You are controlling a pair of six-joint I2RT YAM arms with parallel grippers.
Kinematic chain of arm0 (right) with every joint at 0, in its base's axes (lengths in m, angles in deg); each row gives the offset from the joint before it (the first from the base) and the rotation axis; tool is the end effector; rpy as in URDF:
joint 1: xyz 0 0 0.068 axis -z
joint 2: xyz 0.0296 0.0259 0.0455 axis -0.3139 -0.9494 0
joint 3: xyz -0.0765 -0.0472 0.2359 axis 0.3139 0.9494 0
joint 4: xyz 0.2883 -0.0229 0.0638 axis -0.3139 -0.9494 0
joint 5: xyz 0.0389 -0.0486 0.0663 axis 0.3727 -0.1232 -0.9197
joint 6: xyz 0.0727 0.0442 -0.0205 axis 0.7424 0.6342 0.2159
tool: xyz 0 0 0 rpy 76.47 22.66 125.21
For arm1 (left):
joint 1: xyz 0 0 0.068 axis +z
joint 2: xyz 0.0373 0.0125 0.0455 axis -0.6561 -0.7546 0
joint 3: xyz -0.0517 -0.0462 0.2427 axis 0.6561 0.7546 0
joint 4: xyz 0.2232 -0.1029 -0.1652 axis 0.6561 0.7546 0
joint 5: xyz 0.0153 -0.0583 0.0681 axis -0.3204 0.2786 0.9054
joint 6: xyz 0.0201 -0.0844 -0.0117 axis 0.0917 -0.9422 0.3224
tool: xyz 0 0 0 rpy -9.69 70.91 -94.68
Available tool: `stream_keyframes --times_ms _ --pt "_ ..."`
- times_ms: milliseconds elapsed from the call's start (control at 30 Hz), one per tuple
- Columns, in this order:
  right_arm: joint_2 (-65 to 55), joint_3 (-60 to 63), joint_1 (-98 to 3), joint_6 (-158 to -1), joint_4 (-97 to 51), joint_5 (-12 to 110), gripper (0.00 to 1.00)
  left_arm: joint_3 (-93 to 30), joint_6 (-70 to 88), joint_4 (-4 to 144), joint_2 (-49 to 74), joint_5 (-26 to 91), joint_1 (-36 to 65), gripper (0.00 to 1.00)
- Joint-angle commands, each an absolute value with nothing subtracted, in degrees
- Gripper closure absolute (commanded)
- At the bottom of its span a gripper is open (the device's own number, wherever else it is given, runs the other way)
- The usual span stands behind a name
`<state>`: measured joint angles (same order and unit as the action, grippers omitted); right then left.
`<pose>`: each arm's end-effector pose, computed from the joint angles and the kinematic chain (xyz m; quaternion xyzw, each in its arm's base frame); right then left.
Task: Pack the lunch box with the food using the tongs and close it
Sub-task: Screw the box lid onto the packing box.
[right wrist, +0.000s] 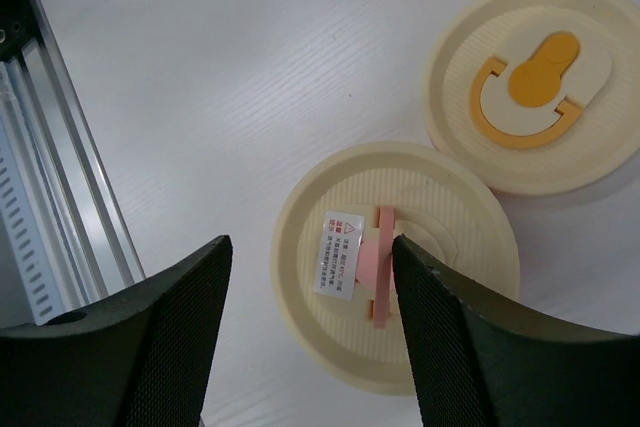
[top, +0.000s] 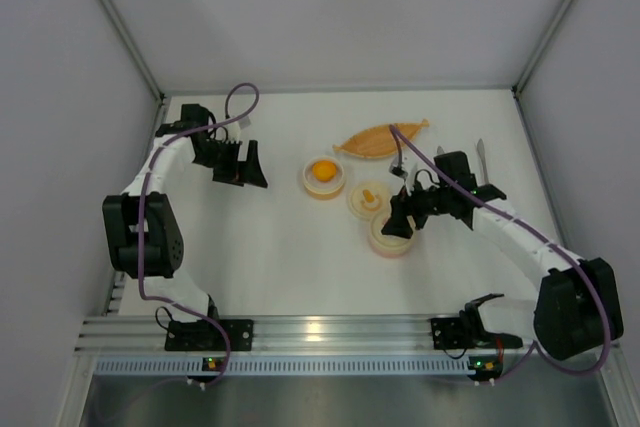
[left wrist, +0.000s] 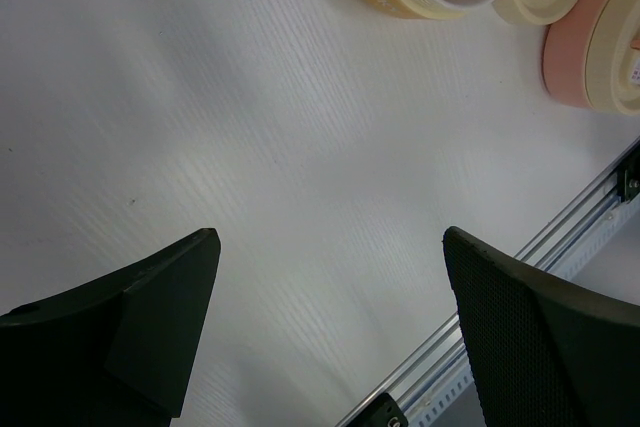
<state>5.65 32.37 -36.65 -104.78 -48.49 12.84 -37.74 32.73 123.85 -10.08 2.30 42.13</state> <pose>0.2666 0.1449 0.1706 -0.3916 0.7946 0.3526 0.3015 0.3841 -0.0406 0.1896 0.1454 0.9220 -0.3030 0.1925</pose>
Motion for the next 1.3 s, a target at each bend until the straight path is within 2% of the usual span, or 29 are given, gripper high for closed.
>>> stream_keyframes --times_ms 0,133,200,233,267,367,433,533,733,1067,1267 --pt "8.01 31.55 -36.23 -104.58 -44.58 11.02 0.35 -39.24 33.93 122.95 -7.6 1.23 42.15 0.02" --pt "8.28 29.63 -31.76 -103.52 -43.17 9.45 0.37 -39.07 33.84 122.69 -6.9 1.32 42.15 0.02" --pt "8.1 28.22 -29.81 -105.96 -45.0 5.76 0.44 -38.81 33.93 122.6 -6.89 1.32 41.97 0.02" --pt "7.84 26.47 -29.81 -107.55 -46.58 3.66 0.57 -38.8 33.93 122.51 -6.81 1.23 42.06 0.02" --pt "7.49 25.58 -29.9 -108.87 -48.07 2.33 0.65 -38.72 33.93 122.51 -6.89 1.4 41.97 0.02" --pt "3.37 20.93 -30.69 -114.15 -58.61 0.13 0.85 -38.72 33.75 122.51 -7.42 1.23 41.8 0.02" --pt "0.28 18.99 -30.6 -116.87 -65.27 -1.28 0.94 -38.72 33.75 122.43 -7.6 1.23 41.8 0.02" --pt "-1.13 19.16 -30.69 -119.51 -70.57 -4.27 1.0 -38.8 33.75 122.42 -7.6 1.23 41.71 0.02" --pt "-6.92 19.07 -31.22 -121.98 -77.44 -4.8 1.0 -38.8 33.49 122.16 -8.12 0.97 41.71 0.02" --pt "-15.1 18.11 -30.43 -109.77 -68.13 -1.02 1.0 -38.98 32.96 121.81 -8.74 0.97 41.62 0.02" --pt "-20.37 16.7 -26.57 -110.72 -69.09 -2.69 1.0 -37.84 33.31 121.55 -8.3 1.32 41.62 0.02"
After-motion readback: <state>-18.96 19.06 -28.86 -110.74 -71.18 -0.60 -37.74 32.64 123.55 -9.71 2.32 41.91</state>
